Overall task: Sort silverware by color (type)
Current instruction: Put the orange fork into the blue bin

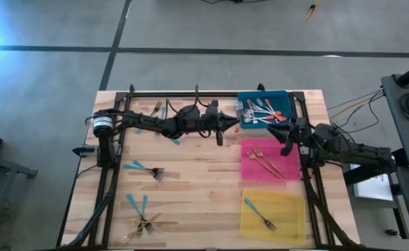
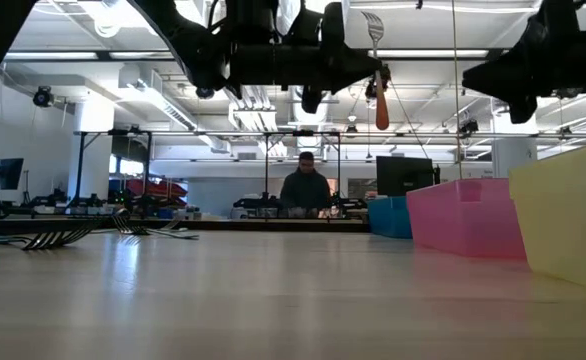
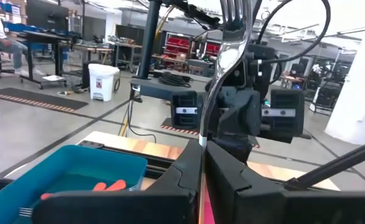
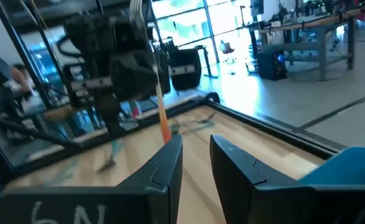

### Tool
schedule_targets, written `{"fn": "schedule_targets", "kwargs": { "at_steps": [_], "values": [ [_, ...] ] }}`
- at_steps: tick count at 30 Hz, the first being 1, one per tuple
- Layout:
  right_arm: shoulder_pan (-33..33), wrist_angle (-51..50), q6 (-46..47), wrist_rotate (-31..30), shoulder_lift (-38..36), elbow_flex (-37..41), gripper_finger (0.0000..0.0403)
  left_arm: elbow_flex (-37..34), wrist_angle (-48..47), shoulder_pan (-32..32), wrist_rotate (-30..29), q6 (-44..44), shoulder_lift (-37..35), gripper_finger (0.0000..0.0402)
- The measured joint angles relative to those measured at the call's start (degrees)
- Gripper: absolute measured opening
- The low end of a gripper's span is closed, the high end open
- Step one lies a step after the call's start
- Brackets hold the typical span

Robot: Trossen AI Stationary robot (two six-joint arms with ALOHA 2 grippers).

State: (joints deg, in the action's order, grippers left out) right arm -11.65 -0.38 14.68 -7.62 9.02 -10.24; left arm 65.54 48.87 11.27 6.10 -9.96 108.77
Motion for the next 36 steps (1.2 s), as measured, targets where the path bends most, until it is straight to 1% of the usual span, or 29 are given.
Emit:
{"fn": "schedule_targets", "kwargs": {
  "at_steps": [3,9,12,14,17,22,24,27,30,32,36],
  "values": [
    [0.01,3.19,2.21,0.01,1.47,0.0,0.0073,0.0,0.04,0.0,0.03,0.0,0.0,0.0],
    [0.01,4.25,2.47,0.01,4.19,0.0,0.0073,0.0,0.72,0.1,0.03,0.0,0.26,0.0],
    [0.0,5.01,7.84,-3.1,5.91,0.0,0.0073,0.0,1.7,0.11,0.05,0.12,0.66,0.0],
    [-0.01,4.95,9.67,-4.01,7.29,0.0,0.0073,0.0,1.71,0.11,0.05,0.76,0.73,0.0],
    [-0.09,5.8,9.79,-4.18,9.69,-0.02,0.0073,0.0,1.7,0.19,0.05,1.59,0.83,0.0],
    [-0.15,5.85,9.85,-7.14,12.83,-1.29,0.0073,0.0,1.92,0.2,0.01,1.75,0.83,0.0],
    [-0.15,5.78,10.69,-7.45,13.7,-1.93,0.0076,0.0,1.92,0.2,-0.01,1.75,0.83,0.0],
    [-0.12,5.07,10.83,-7.0,14.9,-3.36,0.0092,0.0,1.92,0.2,-0.05,0.43,0.83,0.0],
    [-0.12,5.03,10.82,-5.47,16.34,-4.08,0.012,0.0,1.92,0.2,-0.41,-0.65,0.83,0.0],
    [-0.12,5.14,11.27,-4.6,17.68,-4.36,0.0141,0.0,1.89,0.2,-2.26,-0.72,0.83,0.0],
    [-0.12,5.39,13.25,-3.93,20.72,-5.39,0.0178,0.0,1.63,0.2,-8.11,-2.49,0.85,0.0]
  ]
}}
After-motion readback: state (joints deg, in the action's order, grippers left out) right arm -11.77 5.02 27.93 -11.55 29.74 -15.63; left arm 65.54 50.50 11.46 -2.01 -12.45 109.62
